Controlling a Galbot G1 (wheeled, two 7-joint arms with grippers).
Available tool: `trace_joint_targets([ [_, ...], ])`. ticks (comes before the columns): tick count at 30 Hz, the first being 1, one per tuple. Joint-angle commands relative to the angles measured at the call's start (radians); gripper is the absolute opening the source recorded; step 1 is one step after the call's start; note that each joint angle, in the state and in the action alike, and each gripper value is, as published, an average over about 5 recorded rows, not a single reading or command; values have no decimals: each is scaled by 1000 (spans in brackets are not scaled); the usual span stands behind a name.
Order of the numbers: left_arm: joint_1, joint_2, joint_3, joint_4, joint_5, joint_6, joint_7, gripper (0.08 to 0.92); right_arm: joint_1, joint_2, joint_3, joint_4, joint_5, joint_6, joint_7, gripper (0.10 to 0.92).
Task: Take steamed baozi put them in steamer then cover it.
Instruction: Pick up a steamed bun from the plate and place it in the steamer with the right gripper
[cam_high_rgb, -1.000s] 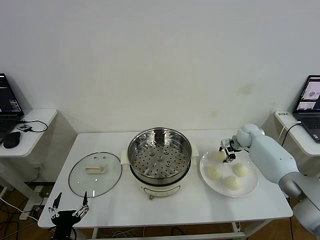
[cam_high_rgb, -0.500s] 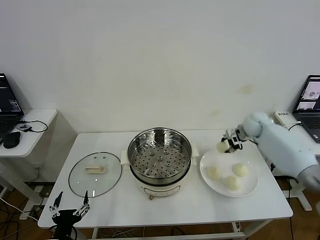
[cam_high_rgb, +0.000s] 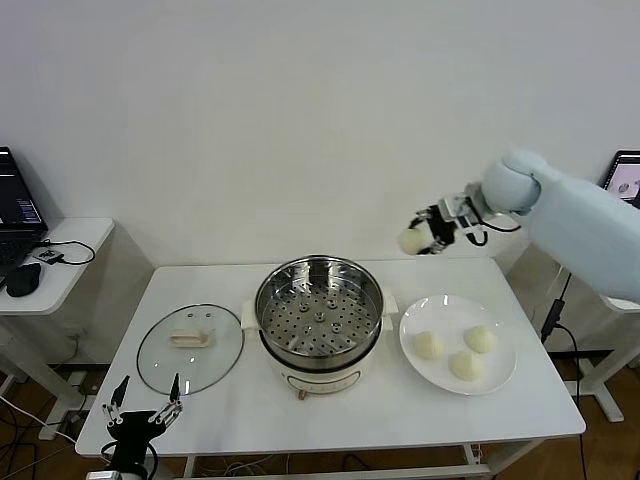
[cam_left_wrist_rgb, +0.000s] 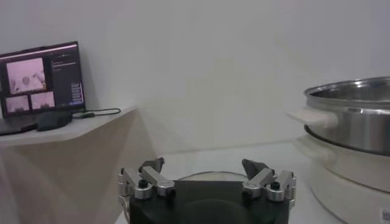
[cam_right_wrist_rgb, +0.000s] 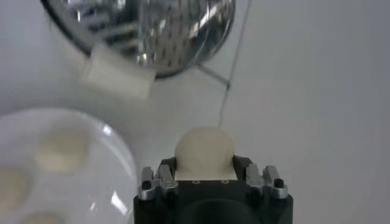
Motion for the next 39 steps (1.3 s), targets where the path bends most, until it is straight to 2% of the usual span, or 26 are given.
trace_joint_targets([
  [1, -2, 4, -1, 1, -7, -1, 2, 823, 119, 159, -163, 60, 91, 52, 42, 594],
  [6, -7, 2, -1, -2, -7, -1, 3, 823, 87, 242, -211, 35, 16, 114, 49, 594],
  [16, 0, -6, -7, -20, -6, -8, 4, 823, -66, 296, -202, -64, -317, 283, 107, 594],
  [21, 0, -12, -18, -28, -3, -8, 5, 823, -117, 313, -162, -113, -436, 347, 146, 594],
  [32, 1, -17, -25, -35, 0, -8, 5, 823, -173, 368, -88, -225, -588, 440, 210, 602],
  [39, 8, -18, -28, -38, 0, -13, 4, 823, -176, 374, -80, -234, -592, 459, 242, 620],
])
